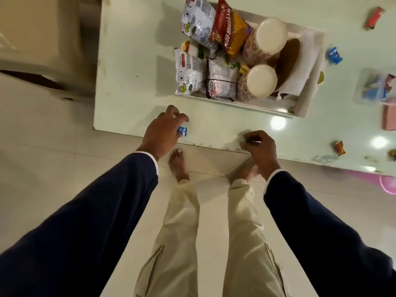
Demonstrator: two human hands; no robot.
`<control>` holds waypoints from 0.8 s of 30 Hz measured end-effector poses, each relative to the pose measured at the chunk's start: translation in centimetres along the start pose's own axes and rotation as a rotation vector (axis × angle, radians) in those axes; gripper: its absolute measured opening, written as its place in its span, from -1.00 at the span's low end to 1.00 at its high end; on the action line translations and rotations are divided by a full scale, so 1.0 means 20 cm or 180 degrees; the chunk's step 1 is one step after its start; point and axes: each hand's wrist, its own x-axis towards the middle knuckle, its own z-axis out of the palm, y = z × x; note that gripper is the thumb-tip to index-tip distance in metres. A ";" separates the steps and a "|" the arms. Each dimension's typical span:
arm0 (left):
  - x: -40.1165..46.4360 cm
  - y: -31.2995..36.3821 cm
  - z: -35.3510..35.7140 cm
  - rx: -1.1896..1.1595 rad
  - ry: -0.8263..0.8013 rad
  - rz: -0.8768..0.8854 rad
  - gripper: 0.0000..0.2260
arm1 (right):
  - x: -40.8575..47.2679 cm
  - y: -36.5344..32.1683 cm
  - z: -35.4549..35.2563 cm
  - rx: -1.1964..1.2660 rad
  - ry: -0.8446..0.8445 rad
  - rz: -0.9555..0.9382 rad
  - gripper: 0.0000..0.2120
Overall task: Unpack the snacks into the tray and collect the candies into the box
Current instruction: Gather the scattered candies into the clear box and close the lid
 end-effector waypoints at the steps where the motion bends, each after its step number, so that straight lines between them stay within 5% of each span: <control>1: 0.01 0.01 0.01 0.0119 -0.0010 0.0095 -0.66 | 0.00 0.00 -0.01 0.0563 -0.0174 0.0113 -0.73; 6: 0.03 0.06 0.08 -0.0192 -0.0259 -0.0166 -0.79 | -0.04 0.03 -0.04 0.2204 -0.0743 0.0525 -0.68; 9: 0.02 0.15 0.12 -0.1049 -0.0381 -0.0550 -0.76 | -0.06 0.05 -0.10 0.2511 -0.0797 0.0571 -0.68; 12: 0.03 0.34 0.16 -0.1506 -0.0534 -0.0341 -0.83 | -0.08 0.07 -0.21 0.2557 -0.0815 0.0486 -0.69; 24: 0.45 1.72 0.42 -0.2251 -0.1032 0.0094 -0.78 | 0.20 0.20 -1.37 0.2712 0.0381 0.0190 -0.73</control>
